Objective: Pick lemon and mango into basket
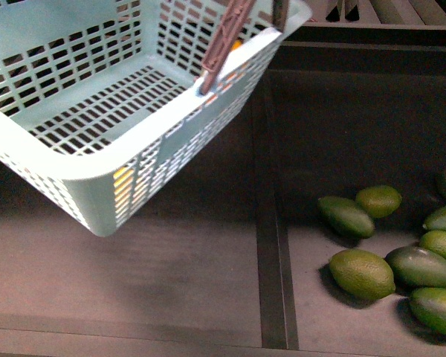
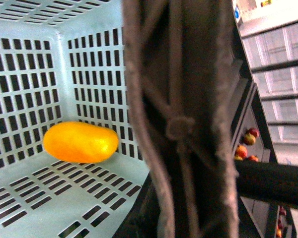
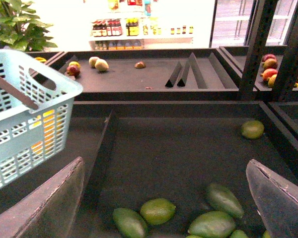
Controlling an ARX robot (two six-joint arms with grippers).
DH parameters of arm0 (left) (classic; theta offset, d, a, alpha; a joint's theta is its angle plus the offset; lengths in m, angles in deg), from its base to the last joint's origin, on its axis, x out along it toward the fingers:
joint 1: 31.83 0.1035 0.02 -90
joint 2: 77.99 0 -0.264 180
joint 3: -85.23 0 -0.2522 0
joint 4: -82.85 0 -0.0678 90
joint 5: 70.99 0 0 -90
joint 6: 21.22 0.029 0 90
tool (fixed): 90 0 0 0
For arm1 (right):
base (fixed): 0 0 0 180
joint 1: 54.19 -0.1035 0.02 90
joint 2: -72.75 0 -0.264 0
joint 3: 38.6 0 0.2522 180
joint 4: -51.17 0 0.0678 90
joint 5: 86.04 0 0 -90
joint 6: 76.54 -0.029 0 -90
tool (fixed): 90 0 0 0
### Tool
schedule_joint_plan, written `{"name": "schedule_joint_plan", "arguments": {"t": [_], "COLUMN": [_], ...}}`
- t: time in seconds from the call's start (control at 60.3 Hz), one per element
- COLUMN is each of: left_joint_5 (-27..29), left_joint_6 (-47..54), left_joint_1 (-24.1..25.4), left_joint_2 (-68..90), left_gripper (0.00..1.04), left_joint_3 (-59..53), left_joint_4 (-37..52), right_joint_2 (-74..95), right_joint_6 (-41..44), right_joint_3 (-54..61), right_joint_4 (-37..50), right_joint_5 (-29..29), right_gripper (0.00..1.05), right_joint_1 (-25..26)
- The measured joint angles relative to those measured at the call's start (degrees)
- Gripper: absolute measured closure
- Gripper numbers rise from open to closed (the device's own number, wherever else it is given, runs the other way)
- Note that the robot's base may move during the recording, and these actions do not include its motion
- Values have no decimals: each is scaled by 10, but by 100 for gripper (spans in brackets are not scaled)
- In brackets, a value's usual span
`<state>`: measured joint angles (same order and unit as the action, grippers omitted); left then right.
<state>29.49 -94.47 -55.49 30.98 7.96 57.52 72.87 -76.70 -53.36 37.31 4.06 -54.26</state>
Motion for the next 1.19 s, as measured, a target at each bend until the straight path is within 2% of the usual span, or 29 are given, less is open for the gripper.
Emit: {"name": "schedule_joint_plan", "arguments": {"t": [0.249,0.448,0.713,0.962,1.195], "left_joint_5": [-19,-13,38,41,46], "left_joint_6": [-45,-98,-122,-190,-196], "left_joint_1": [25,32,71,85,88], "left_joint_2": [143,207,237,209,138], "left_gripper": [100,100,100,100,40], "left_joint_3": [145,201,195,76,-24], "left_joint_4": [-19,-35,-36,-11,16], "right_joint_2": [0,0,0,0,0], "right_joint_6": [0,0,0,0,0], "right_joint_3": [0,0,0,0,0], "right_joint_4": [0,0,0,0,0], "right_joint_5": [-1,-1,-1,-1,-1], "right_gripper": [9,9,9,9,9], "right_joint_1": [0,0,0,0,0]}}
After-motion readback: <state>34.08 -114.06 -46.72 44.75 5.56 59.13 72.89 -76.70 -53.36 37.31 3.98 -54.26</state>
